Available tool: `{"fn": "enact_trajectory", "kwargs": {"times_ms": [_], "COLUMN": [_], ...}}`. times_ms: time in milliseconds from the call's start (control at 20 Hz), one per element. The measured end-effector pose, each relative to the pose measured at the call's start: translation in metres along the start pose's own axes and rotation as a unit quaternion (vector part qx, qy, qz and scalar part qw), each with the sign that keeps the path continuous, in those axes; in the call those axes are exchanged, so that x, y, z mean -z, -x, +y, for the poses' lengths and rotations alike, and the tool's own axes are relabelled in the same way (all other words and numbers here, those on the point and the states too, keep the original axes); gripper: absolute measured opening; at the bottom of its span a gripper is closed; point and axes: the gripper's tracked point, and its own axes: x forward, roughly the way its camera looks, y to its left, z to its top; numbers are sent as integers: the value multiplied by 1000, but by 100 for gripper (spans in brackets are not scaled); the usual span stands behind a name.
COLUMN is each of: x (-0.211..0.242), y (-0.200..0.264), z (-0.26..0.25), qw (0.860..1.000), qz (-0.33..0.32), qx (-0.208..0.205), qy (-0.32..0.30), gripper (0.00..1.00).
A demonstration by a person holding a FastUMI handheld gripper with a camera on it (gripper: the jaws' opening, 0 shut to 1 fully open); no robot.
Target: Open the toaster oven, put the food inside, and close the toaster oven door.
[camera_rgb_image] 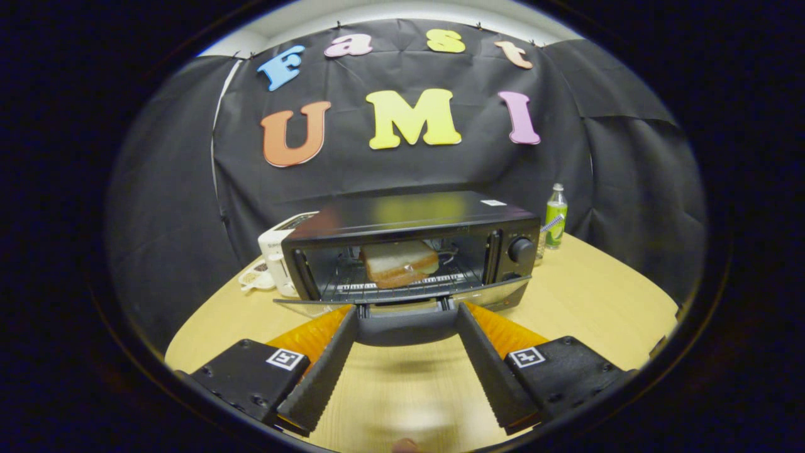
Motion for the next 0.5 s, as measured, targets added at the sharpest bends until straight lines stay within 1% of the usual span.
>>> {"fn": "enact_trajectory", "kwargs": {"times_ms": [150,250,400,500], "x": [-13,-15,-14,-16], "y": [-9,-11,-10,-2], "z": [3,6,7,3], "qw": [1000,1000,1000,999], "qz": [-14,-10,3,6], "qx": [-1,-7,-23,-24], "qy": [6,5,-20,-30], "gripper": [100,100,100,100]}}
